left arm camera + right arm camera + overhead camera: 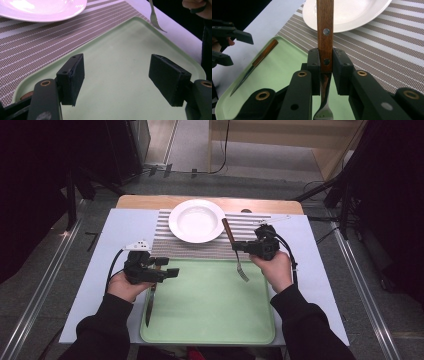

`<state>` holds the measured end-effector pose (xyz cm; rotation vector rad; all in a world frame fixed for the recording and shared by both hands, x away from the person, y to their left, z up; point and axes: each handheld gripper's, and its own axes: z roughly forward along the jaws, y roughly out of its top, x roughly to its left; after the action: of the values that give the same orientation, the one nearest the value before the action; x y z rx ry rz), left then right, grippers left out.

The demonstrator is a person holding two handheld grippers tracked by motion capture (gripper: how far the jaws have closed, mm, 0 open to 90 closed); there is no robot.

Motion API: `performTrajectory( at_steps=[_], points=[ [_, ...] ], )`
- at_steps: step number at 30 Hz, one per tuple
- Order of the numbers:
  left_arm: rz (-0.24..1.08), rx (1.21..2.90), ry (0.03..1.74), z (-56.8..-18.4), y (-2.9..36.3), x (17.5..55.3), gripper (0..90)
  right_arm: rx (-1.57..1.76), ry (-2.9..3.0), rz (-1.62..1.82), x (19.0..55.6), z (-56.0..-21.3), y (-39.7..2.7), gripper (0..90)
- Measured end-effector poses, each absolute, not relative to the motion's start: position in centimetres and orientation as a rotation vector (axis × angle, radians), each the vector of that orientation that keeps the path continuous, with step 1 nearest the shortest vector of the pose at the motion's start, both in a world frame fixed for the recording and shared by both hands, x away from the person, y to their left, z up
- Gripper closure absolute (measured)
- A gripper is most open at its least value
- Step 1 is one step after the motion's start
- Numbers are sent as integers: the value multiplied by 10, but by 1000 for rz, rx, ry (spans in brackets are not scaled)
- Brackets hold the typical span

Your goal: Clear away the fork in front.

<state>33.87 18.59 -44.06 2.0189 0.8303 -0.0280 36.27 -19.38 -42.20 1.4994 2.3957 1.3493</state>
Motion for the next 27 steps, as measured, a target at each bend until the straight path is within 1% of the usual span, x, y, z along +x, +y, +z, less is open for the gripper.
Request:
performTrajectory(
  at_steps=[15,21,27],
  points=[
    [-21,1991,847,-433,174,354,279,1444,2395,1370,353,-427,-183,757],
    [-12,1971,883,-430,168,355,279,1426,2405,1371,345,-431,-175,757],
    [6,1971,876,-426,162,356,280,1422,2412,1365,340,-436,-167,756]
  ],
)
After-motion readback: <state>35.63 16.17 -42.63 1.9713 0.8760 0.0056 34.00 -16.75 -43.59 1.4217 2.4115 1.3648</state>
